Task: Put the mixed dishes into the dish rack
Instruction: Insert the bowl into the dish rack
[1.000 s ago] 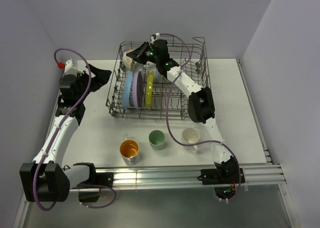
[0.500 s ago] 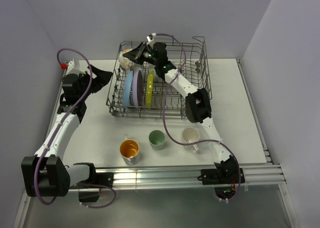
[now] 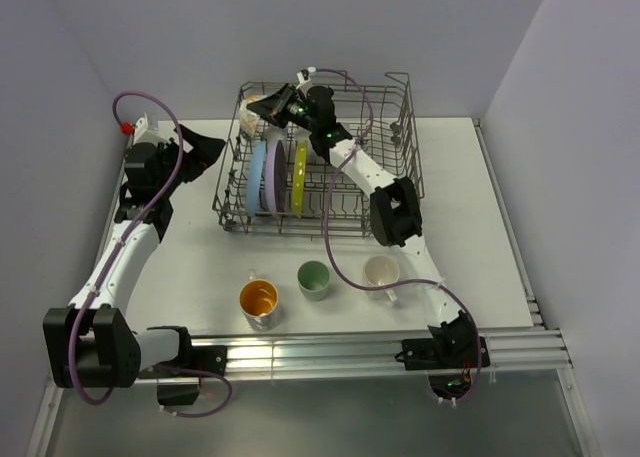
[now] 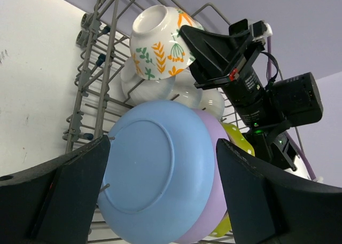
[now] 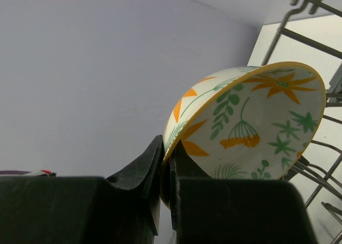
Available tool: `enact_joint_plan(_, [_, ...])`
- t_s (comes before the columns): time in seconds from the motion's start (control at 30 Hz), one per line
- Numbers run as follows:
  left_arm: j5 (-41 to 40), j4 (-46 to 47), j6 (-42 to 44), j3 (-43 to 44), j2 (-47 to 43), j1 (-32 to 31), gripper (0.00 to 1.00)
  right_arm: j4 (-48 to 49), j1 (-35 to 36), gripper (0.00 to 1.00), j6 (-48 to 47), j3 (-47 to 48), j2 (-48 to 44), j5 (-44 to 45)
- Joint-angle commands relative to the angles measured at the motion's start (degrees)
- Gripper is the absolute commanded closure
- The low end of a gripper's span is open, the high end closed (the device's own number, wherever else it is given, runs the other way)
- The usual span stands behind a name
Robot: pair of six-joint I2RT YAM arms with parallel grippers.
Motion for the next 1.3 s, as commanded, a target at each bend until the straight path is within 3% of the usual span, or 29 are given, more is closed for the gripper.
enact_joint_plan(0.0, [0.35, 0.69, -0.97, 2.73, 0.14, 0.29, 0.12, 4.61, -0.67, 1.00, 2.49, 2.17, 1.13, 1.15])
enact_joint_plan(0.6, [-0.27, -1.42, -1.94, 3.87, -1.18, 0.29, 0.13, -1.63, -1.55, 1.00, 5.04, -0.55, 3.50, 3.96])
enact_joint_plan(0.7, [-0.44, -1.42, -2.12, 3.70, -1.53, 0.20, 0.13, -2.42, -1.55, 0.91, 5.13, -0.64, 3.59, 4.22])
enact_joint_plan(0.73, [-0.44, -1.08, -2.46, 3.61, -1.62, 0.29, 0.13, -2.77, -1.55, 0.79, 5.13, -0.82, 3.41, 4.23])
enact_joint_plan(0.8, [-0.53, -0.98, -2.73, 3.26, -1.79, 0.20, 0.13, -3.30, -1.72, 0.71, 4.95, -1.17, 3.33, 4.40])
enact_joint_plan(1.27, [-1.32, -0.90, -3.96, 2.29, -3.82, 0.11, 0.13, -4.18, -1.90, 0.53, 3.46, -2.22, 2.54, 4.31])
